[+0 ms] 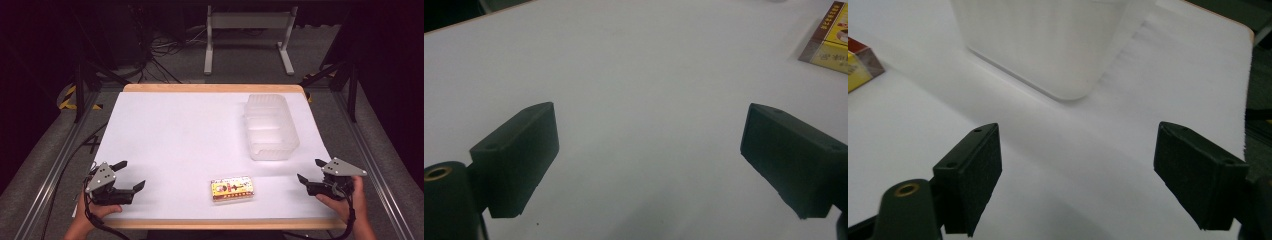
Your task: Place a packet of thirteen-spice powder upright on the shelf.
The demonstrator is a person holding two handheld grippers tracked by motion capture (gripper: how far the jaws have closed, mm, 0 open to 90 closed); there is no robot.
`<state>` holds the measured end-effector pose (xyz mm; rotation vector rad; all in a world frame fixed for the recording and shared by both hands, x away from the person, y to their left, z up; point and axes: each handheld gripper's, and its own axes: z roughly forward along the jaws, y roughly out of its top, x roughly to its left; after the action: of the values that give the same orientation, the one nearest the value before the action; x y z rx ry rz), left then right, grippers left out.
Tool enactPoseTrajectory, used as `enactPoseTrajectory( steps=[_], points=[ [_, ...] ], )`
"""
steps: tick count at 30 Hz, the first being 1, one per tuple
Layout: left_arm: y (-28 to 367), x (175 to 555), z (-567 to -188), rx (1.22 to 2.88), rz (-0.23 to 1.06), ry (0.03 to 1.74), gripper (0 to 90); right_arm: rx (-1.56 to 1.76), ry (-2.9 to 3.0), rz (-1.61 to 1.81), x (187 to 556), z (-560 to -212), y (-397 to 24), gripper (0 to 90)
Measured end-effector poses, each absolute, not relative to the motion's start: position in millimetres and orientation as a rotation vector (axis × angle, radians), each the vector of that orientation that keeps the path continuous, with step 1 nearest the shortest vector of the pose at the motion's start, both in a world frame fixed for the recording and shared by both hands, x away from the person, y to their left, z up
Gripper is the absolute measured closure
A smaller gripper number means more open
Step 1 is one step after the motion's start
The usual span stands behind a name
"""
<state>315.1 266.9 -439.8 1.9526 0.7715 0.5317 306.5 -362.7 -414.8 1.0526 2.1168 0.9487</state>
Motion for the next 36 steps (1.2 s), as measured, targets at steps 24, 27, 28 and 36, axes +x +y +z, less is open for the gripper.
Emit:
enactPoseTrajectory(
  steps=[24, 27, 28, 36],
  points=[
    [264, 311, -446, 1.986, 0.518, 0.767, 12.1, 0.563, 2.599, 0.929, 324, -385, -246, 21.4],
    [264, 310, -446, 1.987, 0.515, 0.768, 12.1, 0.48, 2.646, 0.905, 326, -382, -228, 21.2],
    [264, 310, -446, 1.985, 0.513, 0.769, 12.1, 0.446, 2.665, 0.894, 327, -381, -219, 21.1],
    [263, 309, -446, 1.993, 0.5, 0.757, 12.1, 0.229, 2.805, 0.77, 333, -385, -162, 20.3]
  ],
)
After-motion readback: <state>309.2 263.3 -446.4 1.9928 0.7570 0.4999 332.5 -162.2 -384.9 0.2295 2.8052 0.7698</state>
